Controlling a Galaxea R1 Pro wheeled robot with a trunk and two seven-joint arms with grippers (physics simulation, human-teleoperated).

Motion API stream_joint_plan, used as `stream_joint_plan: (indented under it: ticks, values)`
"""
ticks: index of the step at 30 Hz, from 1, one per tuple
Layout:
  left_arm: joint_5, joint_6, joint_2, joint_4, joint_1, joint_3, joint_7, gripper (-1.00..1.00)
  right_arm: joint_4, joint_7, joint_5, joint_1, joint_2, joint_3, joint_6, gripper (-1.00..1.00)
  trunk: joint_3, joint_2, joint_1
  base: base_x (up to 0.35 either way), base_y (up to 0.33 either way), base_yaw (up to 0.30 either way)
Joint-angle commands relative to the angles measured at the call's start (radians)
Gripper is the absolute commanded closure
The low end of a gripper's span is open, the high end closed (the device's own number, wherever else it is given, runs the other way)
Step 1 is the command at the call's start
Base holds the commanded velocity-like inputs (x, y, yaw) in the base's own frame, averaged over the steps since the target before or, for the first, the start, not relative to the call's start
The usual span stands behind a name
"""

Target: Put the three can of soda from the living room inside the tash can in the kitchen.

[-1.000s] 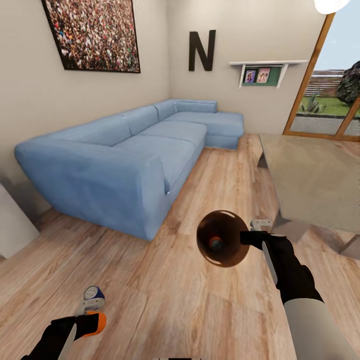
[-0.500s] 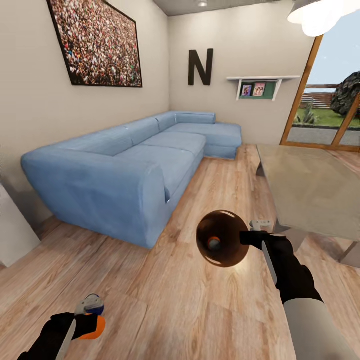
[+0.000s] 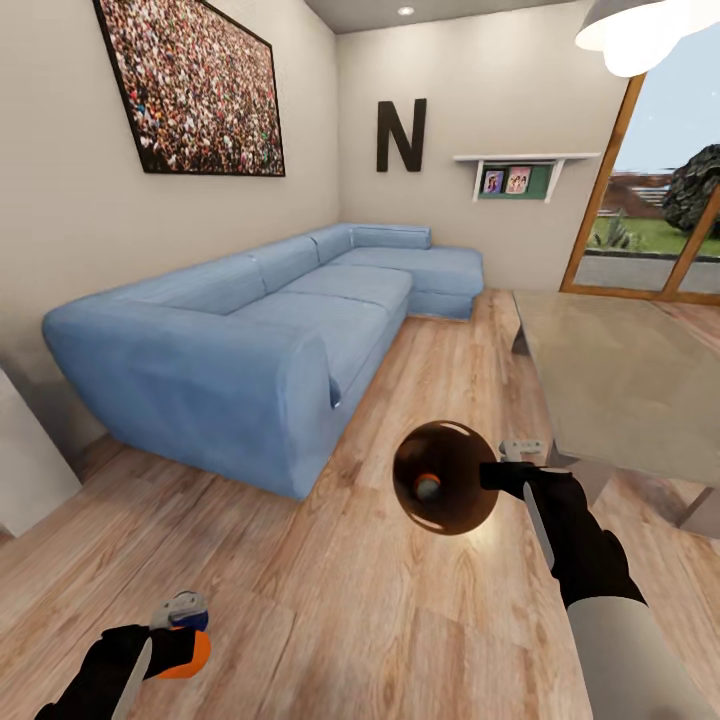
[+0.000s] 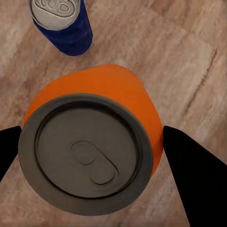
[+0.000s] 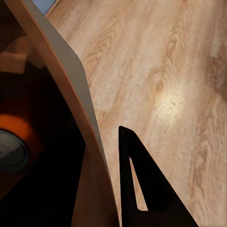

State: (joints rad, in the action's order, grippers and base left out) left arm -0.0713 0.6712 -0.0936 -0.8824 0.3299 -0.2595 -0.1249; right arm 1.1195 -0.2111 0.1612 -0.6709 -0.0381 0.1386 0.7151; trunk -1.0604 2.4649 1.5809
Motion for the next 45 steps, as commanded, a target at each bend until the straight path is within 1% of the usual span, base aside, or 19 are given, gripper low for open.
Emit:
stream_joint_plan:
  ticks: [1, 12, 17, 21, 28, 30, 34, 36, 38, 40, 41, 42, 43, 45]
  values:
    - [-0.001, 0.000, 0.000, -0.001, 0.000, 0.000, 0.001, 1.00, 0.001, -0.005, -0.014, 0.000, 0.000, 0.000, 0.001, 1.00, 0.000, 0.000, 0.000, -0.093, 0.000, 0.000]
    - [-0.002, 0.002, 0.000, -0.004, 0.000, 0.000, 0.002, 1.00, 0.000, -0.005, -0.015, 0.000, 0.001, -0.002, 0.001, 1.00, 0.000, 0.000, 0.000, -0.263, 0.000, 0.000]
    - [-0.002, 0.002, 0.000, -0.018, 0.000, 0.000, 0.001, 1.00, -0.001, -0.005, -0.015, 0.001, 0.000, -0.002, 0.001, 1.00, 0.000, 0.000, 0.000, -0.116, 0.000, 0.000]
    - [-0.004, 0.004, 0.001, -0.025, 0.000, -0.001, 0.003, 1.00, -0.001, -0.005, -0.015, 0.001, 0.000, -0.002, 0.001, 1.00, 0.013, -0.028, -0.015, -0.027, 0.000, 0.000]
    - [-0.001, 0.033, 0.008, -0.038, 0.001, -0.002, 0.003, 1.00, -0.001, -0.005, -0.015, 0.001, 0.000, -0.002, 0.001, 1.00, 0.035, -0.077, -0.042, -0.005, 0.000, 0.000]
    - [0.002, 0.039, 0.009, -0.062, 0.001, -0.002, 0.003, 1.00, -0.001, -0.005, -0.015, 0.001, 0.000, -0.002, 0.001, 1.00, 0.041, -0.091, -0.050, 0.000, 0.000, 0.000]
    - [0.004, 0.082, 0.009, -0.129, 0.001, -0.001, 0.002, 1.00, -0.001, -0.007, -0.015, 0.001, 0.000, -0.002, 0.001, 1.00, 0.053, -0.119, -0.065, 0.000, 0.000, 0.000]
    - [0.006, 0.117, 0.009, -0.200, 0.001, -0.001, -0.001, 1.00, -0.001, -0.010, -0.015, 0.001, 0.000, -0.020, 0.005, 1.00, 0.060, -0.133, -0.073, 0.000, 0.000, 0.000]
    - [0.006, 0.136, 0.009, -0.236, 0.001, -0.001, -0.004, 1.00, 0.000, -0.011, -0.015, 0.001, -0.001, -0.034, 0.012, 1.00, 0.066, -0.147, -0.081, 0.000, 0.000, 0.000]
    - [0.007, 0.149, 0.009, -0.271, 0.001, -0.001, -0.006, 1.00, 0.000, -0.012, -0.015, 0.001, -0.002, -0.043, 0.031, 1.00, 0.072, -0.161, -0.088, 0.000, 0.000, 0.000]
    - [0.007, 0.157, 0.010, -0.302, 0.002, -0.001, -0.007, 1.00, 0.000, -0.014, -0.016, 0.000, -0.004, -0.048, 0.098, 1.00, 0.075, -0.168, -0.092, 0.000, 0.000, 0.000]
    - [0.007, 0.160, 0.010, -0.312, 0.003, 0.000, -0.008, 1.00, 0.001, -0.015, -0.017, -0.001, -0.004, -0.049, 0.129, 1.00, 0.078, -0.175, -0.096, 0.000, 0.000, 0.000]
    - [0.007, 0.176, 0.010, -0.341, 0.007, 0.000, -0.009, 1.00, 0.004, -0.017, -0.017, -0.002, -0.004, -0.052, 0.216, 1.00, 0.082, -0.182, -0.100, 0.000, 0.000, 0.000]
    - [0.007, 0.187, 0.011, -0.360, 0.008, 0.002, -0.010, 1.00, 0.006, -0.018, -0.017, -0.002, -0.005, -0.063, 0.259, 1.00, 0.088, -0.196, -0.107, 0.000, 0.000, 0.000]
